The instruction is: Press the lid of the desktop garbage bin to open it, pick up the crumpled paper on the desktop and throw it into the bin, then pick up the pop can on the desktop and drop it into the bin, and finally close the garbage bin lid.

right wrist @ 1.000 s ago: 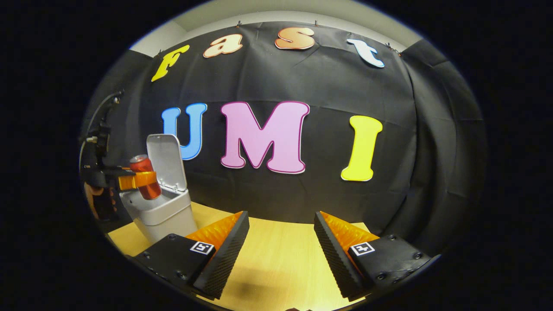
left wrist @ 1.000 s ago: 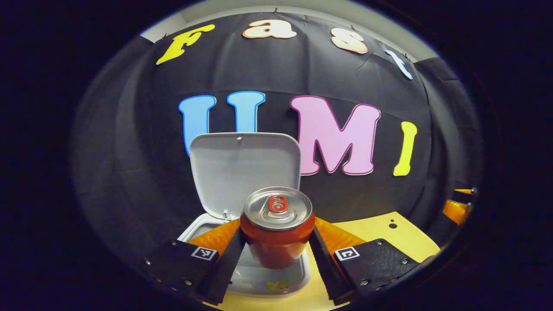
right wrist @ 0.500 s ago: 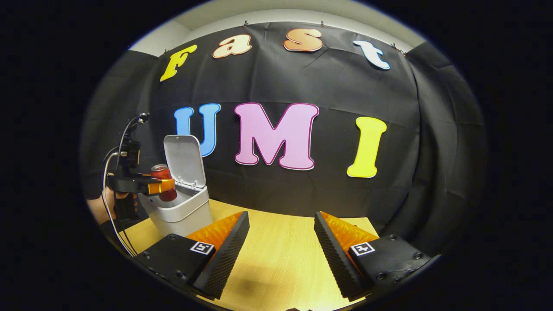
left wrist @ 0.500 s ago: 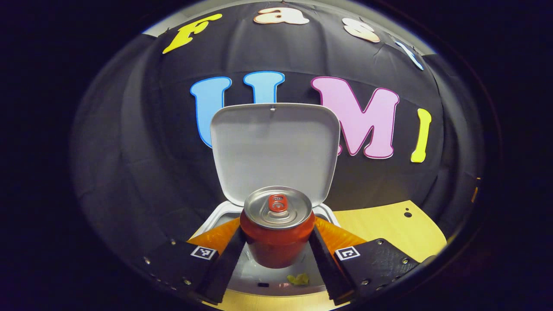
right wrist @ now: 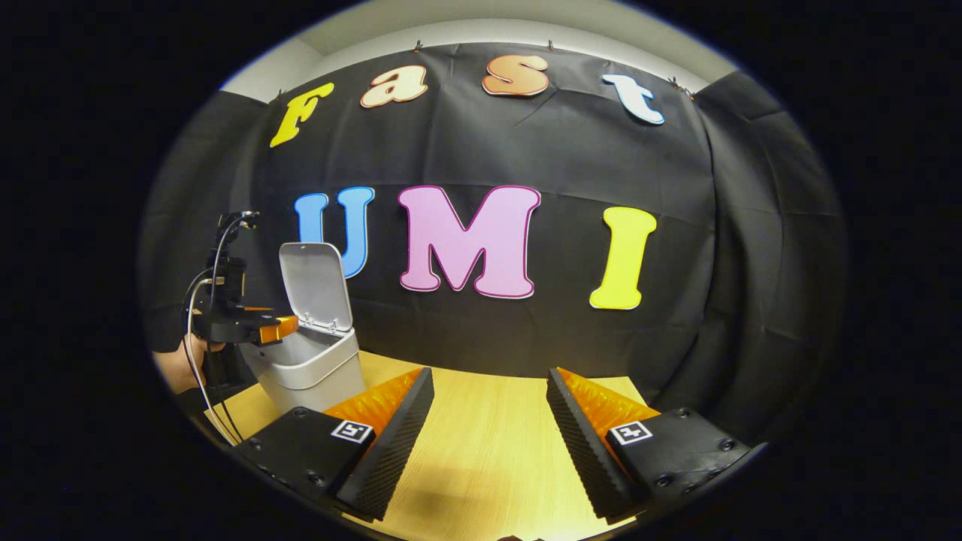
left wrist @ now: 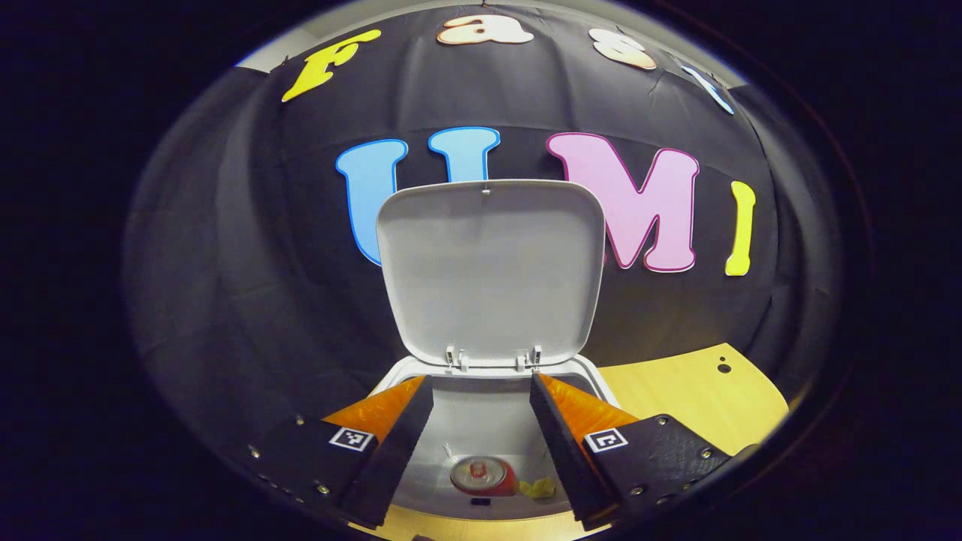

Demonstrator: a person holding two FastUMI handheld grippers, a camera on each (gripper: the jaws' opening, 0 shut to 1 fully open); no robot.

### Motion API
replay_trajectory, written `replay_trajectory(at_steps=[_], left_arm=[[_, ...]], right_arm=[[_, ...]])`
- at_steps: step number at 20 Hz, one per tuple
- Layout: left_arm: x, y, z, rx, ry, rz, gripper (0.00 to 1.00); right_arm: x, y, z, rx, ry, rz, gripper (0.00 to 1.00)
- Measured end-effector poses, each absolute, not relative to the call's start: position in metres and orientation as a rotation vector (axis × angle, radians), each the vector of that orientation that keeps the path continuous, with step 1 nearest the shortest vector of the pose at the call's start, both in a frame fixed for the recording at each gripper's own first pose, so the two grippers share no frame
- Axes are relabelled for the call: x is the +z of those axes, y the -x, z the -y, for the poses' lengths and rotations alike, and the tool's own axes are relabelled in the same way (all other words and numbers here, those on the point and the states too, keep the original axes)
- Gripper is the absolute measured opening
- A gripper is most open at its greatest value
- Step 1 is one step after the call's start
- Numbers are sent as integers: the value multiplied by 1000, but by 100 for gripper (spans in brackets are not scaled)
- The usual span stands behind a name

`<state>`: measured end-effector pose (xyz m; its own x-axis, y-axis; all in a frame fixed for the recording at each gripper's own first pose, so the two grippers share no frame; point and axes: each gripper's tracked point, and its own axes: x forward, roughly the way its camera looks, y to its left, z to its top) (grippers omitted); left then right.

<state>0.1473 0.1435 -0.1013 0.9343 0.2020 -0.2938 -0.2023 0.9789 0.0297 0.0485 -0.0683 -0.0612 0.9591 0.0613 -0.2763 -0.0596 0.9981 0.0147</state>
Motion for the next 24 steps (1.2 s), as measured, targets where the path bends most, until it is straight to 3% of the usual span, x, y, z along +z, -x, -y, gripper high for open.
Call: replay_trajectory(at_steps=[8, 16, 24], left_arm=[[-32, -154, -115, 128, -82, -185, 92], [87, -199, -106, 34, -2, -36, 92], [86, -249, -155, 77, -46, -95, 92]], right_arm=[[-65, -47, 79, 28, -22, -283, 98], [-73, -47, 75, 39, -33, -295, 98], [-77, -34, 58, 53, -13, -329, 98]])
